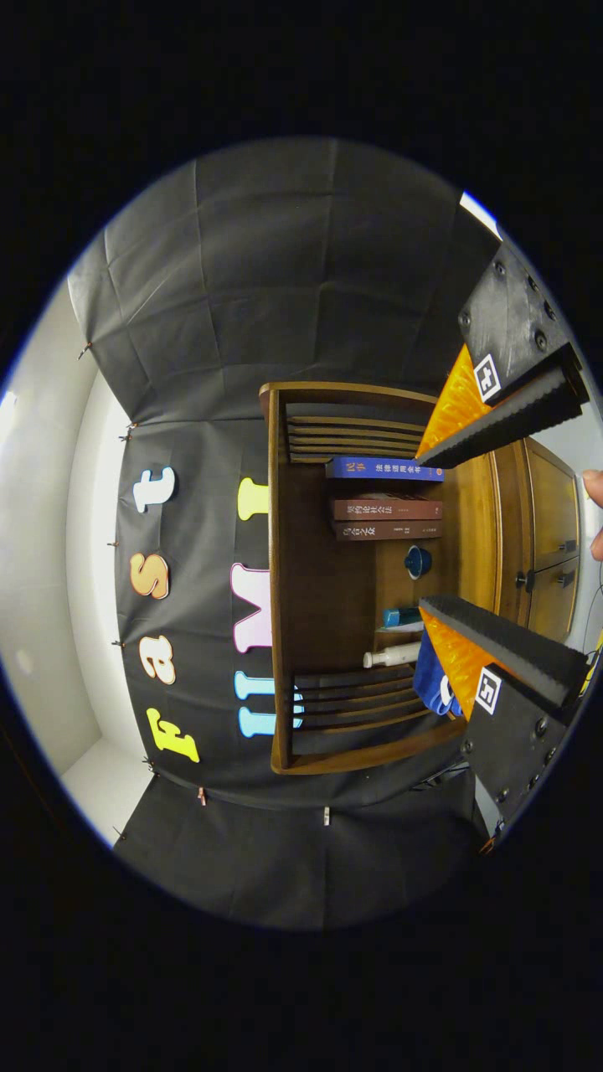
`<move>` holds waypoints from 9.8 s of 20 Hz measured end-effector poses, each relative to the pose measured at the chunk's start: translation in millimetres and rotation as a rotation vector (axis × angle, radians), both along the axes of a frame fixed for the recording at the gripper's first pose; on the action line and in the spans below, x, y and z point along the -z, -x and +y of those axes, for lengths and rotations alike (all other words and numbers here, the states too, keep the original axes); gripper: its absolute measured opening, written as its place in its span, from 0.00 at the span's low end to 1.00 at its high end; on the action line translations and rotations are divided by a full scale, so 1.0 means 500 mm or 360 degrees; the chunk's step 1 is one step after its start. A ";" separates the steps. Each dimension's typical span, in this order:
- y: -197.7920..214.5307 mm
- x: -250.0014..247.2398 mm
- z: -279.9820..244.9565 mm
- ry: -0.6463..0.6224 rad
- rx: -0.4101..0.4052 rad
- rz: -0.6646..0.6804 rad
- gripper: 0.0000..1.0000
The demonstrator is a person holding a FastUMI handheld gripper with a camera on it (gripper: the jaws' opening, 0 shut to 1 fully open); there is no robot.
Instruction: Pull open the drawer, take out the items inside it, and place them on the countertop above the cabinet.
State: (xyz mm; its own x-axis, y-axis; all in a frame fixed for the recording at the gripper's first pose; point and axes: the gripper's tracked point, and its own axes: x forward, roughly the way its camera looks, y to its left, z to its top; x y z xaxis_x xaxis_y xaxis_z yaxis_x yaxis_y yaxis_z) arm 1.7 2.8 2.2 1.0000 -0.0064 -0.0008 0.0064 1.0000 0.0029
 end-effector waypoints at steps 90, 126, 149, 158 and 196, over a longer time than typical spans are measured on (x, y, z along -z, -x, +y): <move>-0.117 0.467 0.130 -0.0082 -0.0265 0.1123 0.99; -0.351 0.403 0.137 -0.0033 -0.0102 0.1471 0.16; -0.539 0.423 0.182 0.0030 -0.0129 0.1346 0.90; -0.312 0.297 0.175 -0.0032 -0.0259 0.0755 1.00; 0.009 0.638 0.123 0.0042 -0.0079 0.0181 0.98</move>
